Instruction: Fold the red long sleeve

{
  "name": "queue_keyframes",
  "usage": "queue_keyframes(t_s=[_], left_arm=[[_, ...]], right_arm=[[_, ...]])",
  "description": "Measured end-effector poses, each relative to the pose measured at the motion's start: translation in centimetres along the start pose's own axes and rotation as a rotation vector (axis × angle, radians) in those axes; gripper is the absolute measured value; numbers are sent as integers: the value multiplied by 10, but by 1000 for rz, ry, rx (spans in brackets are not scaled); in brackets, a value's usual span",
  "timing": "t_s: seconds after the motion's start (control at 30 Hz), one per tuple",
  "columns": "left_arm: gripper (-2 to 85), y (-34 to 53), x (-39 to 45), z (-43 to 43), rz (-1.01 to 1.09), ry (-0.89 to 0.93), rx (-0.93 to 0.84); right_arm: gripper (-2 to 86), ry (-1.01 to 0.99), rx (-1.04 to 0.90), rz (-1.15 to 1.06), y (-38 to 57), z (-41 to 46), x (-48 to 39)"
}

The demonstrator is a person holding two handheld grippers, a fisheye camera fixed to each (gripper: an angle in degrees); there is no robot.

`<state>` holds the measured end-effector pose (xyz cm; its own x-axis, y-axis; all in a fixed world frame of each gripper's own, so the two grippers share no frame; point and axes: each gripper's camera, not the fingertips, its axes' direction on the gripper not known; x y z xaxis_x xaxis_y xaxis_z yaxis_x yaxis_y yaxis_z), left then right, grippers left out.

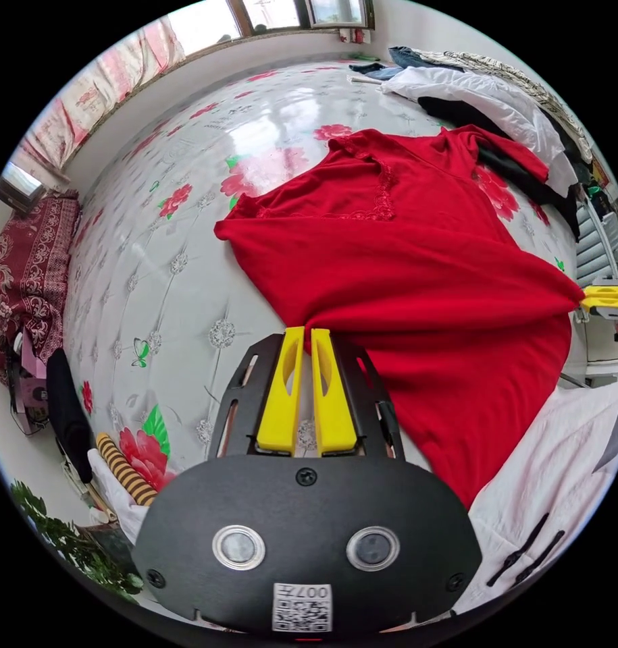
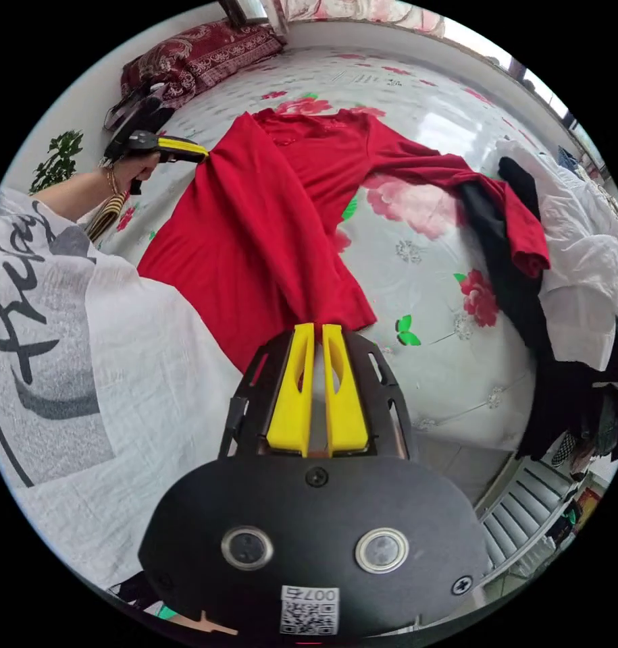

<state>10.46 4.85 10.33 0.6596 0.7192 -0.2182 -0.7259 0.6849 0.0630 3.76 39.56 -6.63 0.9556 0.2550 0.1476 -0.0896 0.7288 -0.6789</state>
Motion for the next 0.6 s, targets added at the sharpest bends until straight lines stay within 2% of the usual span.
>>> queue_keyframes(t_s=[0.23, 0.37, 0.47, 0.6], left_arm=[[52, 17, -23, -17, 12, 44, -9], [54, 34, -38, -37, -47, 61, 43], [52, 40, -43, -41, -107, 113, 60], [48, 37, -34, -34, -176, 200, 49]], right_arm=[[27, 4, -92, 6, 7, -1, 8], [47, 93, 48, 125, 11, -38, 47], [66, 145, 188, 267, -3, -63, 91], [86, 261, 283, 375, -28, -77, 134]])
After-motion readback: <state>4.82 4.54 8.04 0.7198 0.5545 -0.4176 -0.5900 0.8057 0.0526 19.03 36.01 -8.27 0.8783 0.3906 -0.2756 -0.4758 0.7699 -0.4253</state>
